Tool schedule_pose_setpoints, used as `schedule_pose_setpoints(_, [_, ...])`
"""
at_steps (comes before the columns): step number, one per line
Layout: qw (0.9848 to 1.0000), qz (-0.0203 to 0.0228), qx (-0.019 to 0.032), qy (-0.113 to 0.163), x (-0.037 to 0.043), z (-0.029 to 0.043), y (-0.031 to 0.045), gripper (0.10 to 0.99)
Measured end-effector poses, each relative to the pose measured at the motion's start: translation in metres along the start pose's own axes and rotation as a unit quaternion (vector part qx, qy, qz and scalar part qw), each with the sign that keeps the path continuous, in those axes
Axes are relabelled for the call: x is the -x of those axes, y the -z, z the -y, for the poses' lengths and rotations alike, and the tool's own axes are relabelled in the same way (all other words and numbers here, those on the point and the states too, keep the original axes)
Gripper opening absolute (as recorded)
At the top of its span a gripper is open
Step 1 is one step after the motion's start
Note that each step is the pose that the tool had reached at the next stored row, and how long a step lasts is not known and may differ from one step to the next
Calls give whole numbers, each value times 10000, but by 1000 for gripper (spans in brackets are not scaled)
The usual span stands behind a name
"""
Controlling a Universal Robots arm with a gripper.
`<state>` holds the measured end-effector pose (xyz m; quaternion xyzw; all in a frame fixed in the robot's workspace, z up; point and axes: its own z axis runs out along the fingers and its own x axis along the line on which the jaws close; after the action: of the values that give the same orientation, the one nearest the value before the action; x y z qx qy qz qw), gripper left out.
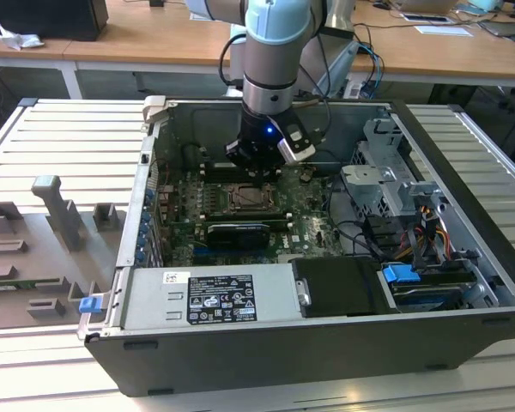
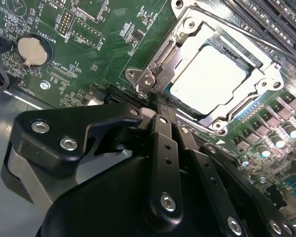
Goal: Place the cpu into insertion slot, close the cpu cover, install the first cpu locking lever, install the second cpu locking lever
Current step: 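Install the first cpu locking lever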
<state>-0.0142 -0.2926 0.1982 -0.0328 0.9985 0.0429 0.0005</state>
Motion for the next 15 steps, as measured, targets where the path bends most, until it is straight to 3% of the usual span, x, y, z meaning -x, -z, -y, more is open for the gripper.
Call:
schedule_pose_setpoints(4, [10000, -1, 14, 0, 3, -3, 22, 106])
schedule_pose_setpoints(8, [10000, 3, 23, 1, 5, -16, 148, 106])
schedule_pose_setpoints(15, [10000, 3, 23, 1, 2, 17, 156, 106])
